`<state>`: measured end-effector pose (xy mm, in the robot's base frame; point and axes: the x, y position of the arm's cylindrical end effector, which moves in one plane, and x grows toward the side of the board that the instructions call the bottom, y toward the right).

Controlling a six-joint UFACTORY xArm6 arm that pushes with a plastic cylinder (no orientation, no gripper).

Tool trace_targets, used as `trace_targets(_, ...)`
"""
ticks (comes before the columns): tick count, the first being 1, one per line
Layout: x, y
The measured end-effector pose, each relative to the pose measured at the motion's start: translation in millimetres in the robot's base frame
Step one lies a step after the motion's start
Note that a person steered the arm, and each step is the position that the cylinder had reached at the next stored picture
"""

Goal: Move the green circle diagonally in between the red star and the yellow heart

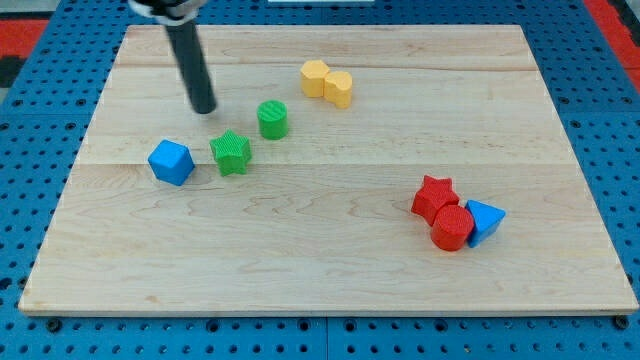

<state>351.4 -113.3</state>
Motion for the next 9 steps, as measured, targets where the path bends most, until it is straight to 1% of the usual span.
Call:
trace_targets(1, 23, 91)
trace_targets(2, 68, 161)
trace_targets(3, 67, 191)
trace_targets(4, -16, 163)
trace_targets(5, -25, 120)
trace_targets(6, -13, 81)
trace_targets(7, 49, 89)
trace_targets(8, 92, 90)
trace_targets(9, 103, 125)
